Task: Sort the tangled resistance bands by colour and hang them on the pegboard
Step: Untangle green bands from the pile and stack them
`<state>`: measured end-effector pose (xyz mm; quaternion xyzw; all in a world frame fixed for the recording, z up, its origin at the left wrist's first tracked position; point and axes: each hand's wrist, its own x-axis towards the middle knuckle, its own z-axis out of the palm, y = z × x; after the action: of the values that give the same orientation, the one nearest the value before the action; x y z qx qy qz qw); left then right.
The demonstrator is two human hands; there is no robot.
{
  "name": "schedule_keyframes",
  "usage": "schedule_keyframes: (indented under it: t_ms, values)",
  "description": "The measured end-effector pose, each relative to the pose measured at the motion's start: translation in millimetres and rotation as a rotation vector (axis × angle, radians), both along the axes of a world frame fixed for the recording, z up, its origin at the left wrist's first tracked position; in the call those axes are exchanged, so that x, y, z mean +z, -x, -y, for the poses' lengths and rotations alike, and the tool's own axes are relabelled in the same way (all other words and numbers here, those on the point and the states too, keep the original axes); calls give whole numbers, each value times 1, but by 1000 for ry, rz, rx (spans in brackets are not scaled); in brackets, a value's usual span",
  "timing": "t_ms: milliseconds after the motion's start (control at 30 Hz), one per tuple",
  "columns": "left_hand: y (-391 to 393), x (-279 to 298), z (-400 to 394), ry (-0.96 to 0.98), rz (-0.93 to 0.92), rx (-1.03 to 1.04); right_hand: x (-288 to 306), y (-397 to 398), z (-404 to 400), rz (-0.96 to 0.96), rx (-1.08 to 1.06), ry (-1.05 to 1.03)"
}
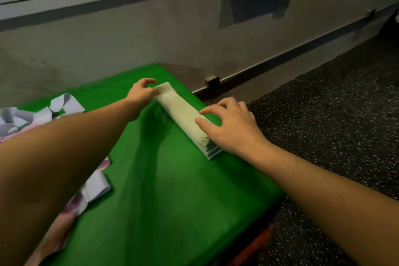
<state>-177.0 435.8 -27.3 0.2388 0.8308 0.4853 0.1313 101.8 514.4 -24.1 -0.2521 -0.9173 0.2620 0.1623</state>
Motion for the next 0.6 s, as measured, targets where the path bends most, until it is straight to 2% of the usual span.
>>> schedule_keyframes:
  t_ms: [167,400,467,533,600]
  values:
    - [-32,18,63,17,-99,-69,25,-4,39,-44,85,-13]
    - [-84,35,188,129,-197,-216,40,-3,123,-3,310,18]
    - [-93,40,227,181,-275,-257,39,-1,149,45,377,47]
    - [-100,40,265,295,-432,-275,34,2,174,115,459,78]
    - [-107,35,299,369,-493,-278,27,5,197,156,525,79]
